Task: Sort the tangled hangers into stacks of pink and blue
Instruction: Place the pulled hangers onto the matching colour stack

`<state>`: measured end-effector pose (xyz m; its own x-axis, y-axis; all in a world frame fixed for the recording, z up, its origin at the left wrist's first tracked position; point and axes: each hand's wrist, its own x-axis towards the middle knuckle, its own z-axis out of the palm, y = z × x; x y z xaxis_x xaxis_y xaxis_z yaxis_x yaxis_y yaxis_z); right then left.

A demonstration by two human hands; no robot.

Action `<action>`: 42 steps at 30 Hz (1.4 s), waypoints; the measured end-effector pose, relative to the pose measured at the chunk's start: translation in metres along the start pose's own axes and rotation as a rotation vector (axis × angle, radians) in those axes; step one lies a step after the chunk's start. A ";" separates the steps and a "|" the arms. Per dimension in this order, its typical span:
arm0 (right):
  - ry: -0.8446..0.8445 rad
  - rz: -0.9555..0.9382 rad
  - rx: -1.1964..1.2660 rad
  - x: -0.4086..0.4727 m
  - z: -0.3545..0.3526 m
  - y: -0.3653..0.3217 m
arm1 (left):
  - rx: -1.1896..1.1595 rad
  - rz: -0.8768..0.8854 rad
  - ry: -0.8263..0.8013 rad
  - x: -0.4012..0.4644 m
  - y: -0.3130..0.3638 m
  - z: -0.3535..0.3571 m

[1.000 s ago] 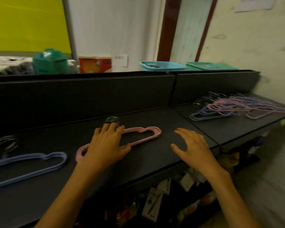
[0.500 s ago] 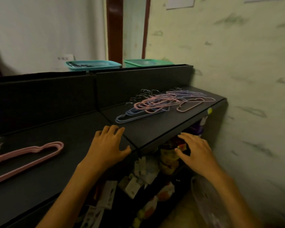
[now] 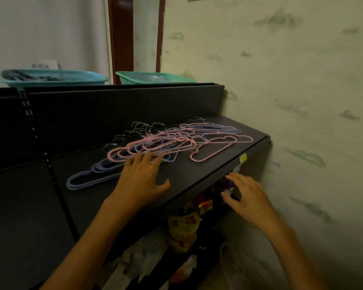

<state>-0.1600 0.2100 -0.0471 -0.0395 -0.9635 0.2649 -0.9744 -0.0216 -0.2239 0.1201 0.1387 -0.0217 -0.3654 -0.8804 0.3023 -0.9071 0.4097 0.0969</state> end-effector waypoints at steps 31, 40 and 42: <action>-0.149 -0.395 0.254 0.336 0.037 0.144 | 0.210 -0.464 -0.143 0.169 0.049 0.059; -0.295 -0.448 0.187 0.350 0.041 0.174 | 0.239 -0.564 -0.151 0.180 0.068 0.058; -0.298 -0.464 0.151 0.347 0.042 0.177 | 0.245 -0.571 -0.123 0.182 0.070 0.058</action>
<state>-0.3374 -0.1398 -0.0339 0.4703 -0.8773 0.0962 -0.8316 -0.4770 -0.2844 -0.0227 -0.0069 -0.0149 0.1822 -0.9710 0.1547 -0.9824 -0.1864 -0.0131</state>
